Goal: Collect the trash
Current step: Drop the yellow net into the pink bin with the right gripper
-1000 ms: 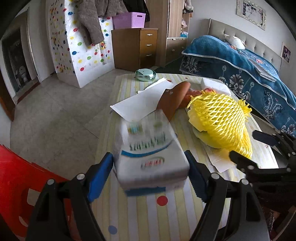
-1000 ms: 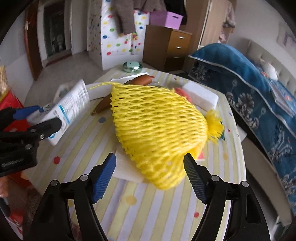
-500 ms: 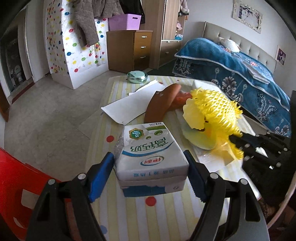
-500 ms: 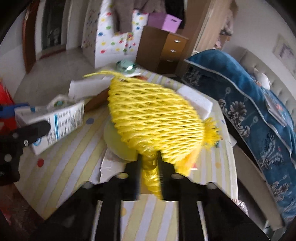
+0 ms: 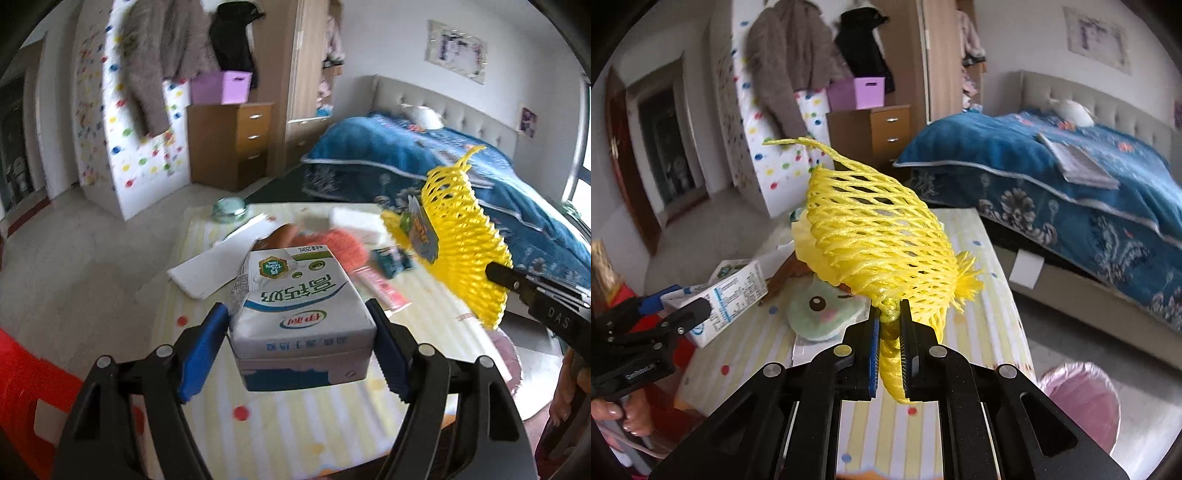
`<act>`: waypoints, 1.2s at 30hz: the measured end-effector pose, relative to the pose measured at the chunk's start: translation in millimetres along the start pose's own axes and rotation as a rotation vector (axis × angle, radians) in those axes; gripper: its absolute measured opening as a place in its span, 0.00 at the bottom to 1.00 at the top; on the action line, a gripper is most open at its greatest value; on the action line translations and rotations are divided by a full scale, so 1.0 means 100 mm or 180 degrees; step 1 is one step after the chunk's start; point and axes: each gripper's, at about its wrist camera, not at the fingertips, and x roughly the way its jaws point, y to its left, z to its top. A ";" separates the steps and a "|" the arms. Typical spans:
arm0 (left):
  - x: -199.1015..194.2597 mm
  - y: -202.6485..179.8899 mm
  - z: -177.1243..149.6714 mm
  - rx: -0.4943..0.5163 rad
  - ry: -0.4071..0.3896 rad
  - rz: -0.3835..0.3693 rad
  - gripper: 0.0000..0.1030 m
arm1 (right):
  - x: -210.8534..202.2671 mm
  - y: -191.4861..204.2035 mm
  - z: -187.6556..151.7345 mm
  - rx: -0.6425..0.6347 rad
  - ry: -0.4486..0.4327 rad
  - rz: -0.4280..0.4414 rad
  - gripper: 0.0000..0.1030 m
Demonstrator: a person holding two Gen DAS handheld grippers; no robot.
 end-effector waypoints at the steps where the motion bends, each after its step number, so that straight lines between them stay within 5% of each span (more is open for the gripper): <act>1: 0.00 -0.06 0.01 0.0035 -0.0017 -0.0035 0.71 | -0.06 -0.06 -0.03 0.0060 0.0009 0.0007 0.09; 20: 0.36 -2.13 -0.09 0.1065 0.0053 -0.1121 0.71 | -0.89 -1.43 -0.75 0.0965 0.0018 -0.0755 0.10; 27: 0.51 -2.77 -0.18 0.1318 0.0122 -0.1387 0.71 | -1.09 -2.06 -1.07 0.1373 0.0063 -0.1033 0.11; 36: 0.80 -3.29 -0.27 0.1442 0.0276 -0.1577 0.71 | -0.92 -2.61 -1.32 0.1741 0.0319 -0.1035 0.14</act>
